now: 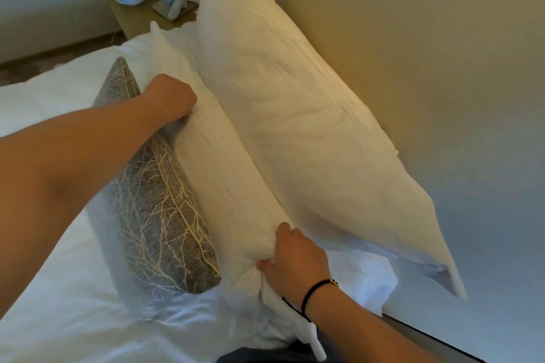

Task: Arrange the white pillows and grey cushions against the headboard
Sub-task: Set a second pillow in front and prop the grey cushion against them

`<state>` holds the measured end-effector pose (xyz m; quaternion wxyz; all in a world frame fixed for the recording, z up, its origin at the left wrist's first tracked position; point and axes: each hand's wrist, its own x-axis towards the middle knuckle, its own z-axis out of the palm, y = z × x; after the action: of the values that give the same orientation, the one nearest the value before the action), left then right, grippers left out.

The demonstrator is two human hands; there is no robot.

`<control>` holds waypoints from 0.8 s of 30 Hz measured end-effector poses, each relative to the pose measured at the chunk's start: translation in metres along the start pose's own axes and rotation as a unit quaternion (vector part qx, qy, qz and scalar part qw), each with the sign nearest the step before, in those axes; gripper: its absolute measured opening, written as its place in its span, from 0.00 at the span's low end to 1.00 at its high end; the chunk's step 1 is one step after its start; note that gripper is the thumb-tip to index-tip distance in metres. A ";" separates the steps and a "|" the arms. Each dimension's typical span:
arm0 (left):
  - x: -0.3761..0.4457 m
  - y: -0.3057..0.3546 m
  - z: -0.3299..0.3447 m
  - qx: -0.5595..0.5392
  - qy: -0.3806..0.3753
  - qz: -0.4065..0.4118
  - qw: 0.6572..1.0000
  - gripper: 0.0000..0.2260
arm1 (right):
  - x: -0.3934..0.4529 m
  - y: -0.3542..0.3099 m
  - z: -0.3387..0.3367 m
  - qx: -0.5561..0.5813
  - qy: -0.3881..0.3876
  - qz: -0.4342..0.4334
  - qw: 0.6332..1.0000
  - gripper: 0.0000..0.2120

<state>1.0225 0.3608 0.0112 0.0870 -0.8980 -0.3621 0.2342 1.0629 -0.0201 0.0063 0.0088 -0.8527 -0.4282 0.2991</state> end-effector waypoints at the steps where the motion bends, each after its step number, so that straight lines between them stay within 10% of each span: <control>1: 0.003 -0.005 0.002 -0.042 0.012 -0.006 0.999 0.09 | 0.003 0.000 0.002 0.002 0.001 -0.003 1.000 0.16; 8: 0.013 -0.034 -0.010 -0.197 0.019 -0.021 0.980 0.10 | 0.012 -0.004 0.013 0.036 0.026 -0.050 0.998 0.04; 18: 0.020 -0.048 -0.027 0.149 0.039 0.054 0.987 0.09 | 0.028 -0.009 -0.001 0.044 0.068 -0.099 0.992 0.01; 24: 0.000 -0.006 -0.017 0.106 0.044 0.060 0.992 0.12 | 0.023 0.019 -0.015 0.062 -0.047 -0.010 0.997 0.24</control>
<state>1.0269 0.3651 0.0277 0.1831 -0.9133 -0.2770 0.2359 1.0950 -0.0113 0.0021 0.0440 -0.8312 -0.4170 0.3650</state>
